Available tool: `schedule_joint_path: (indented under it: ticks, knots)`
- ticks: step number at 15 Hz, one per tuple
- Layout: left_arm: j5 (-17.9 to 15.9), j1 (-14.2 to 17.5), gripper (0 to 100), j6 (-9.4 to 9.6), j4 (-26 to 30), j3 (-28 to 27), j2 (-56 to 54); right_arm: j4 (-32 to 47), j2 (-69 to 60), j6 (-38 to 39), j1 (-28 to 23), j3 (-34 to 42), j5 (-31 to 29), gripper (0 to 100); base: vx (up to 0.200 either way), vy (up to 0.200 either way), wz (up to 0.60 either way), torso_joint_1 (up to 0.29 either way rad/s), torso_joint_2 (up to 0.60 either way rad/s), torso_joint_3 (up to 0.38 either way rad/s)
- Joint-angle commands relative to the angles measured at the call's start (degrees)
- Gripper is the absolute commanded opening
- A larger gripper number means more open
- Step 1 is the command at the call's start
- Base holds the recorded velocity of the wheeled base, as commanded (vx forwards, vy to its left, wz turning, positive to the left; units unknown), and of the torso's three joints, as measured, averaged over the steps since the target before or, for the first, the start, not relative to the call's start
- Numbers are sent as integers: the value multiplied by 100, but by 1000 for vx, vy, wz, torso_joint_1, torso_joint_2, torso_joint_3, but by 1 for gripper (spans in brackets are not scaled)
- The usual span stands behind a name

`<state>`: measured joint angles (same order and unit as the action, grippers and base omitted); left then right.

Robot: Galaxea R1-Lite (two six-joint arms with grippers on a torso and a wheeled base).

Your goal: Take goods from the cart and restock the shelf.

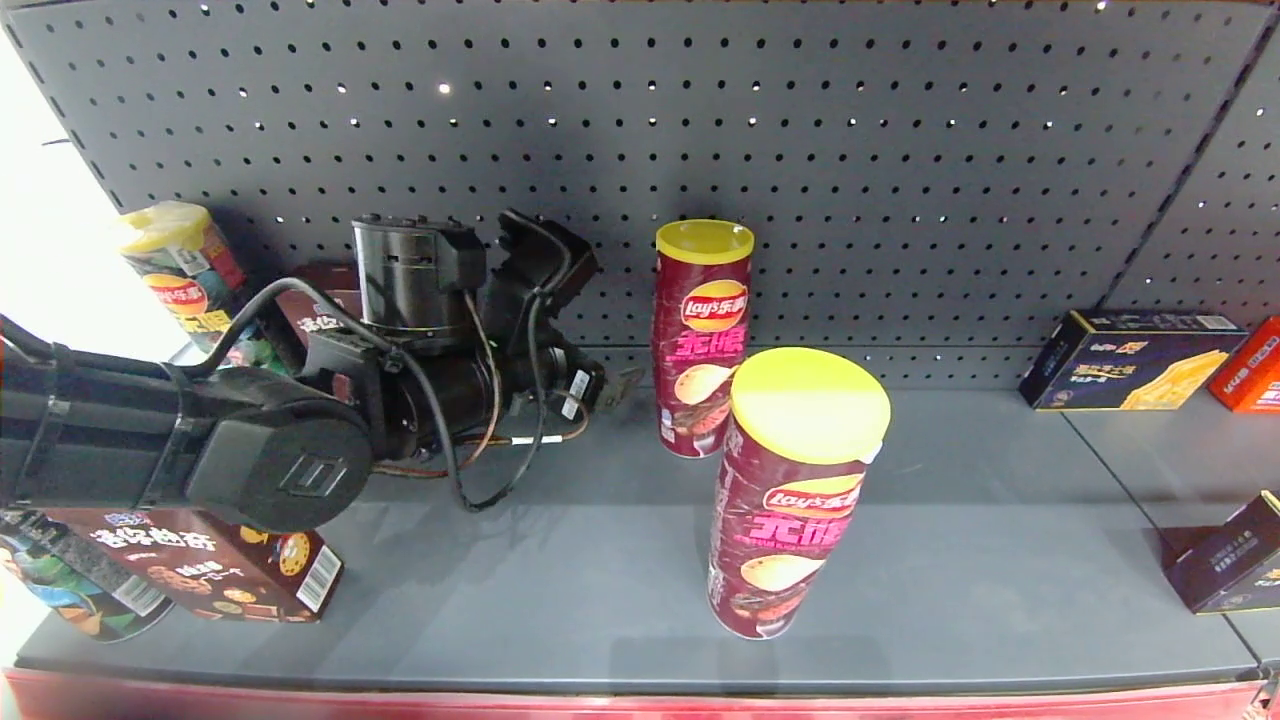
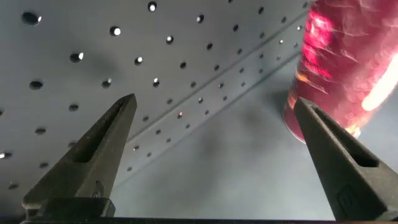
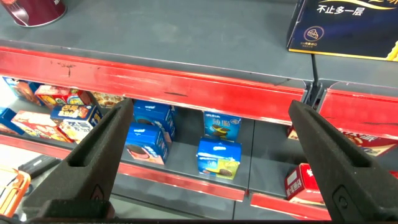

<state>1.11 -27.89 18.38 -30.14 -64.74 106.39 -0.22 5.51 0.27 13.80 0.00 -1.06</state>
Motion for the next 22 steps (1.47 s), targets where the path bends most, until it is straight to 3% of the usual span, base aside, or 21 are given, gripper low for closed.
schedule_joint_path:
  ticks: [1, 22]
  knots:
    - [30, -15, 100, -1, -1, -100, 225, -4, 3, 0, 0, 0, 1, 100, 0, 0, 0, 0, 0, 0]
    - [38, -120, 100, -54, -10, -153, 418, -4, 3, 0, 0, 0, 1, 100, 0, 0, 0, 0, 0, 0]
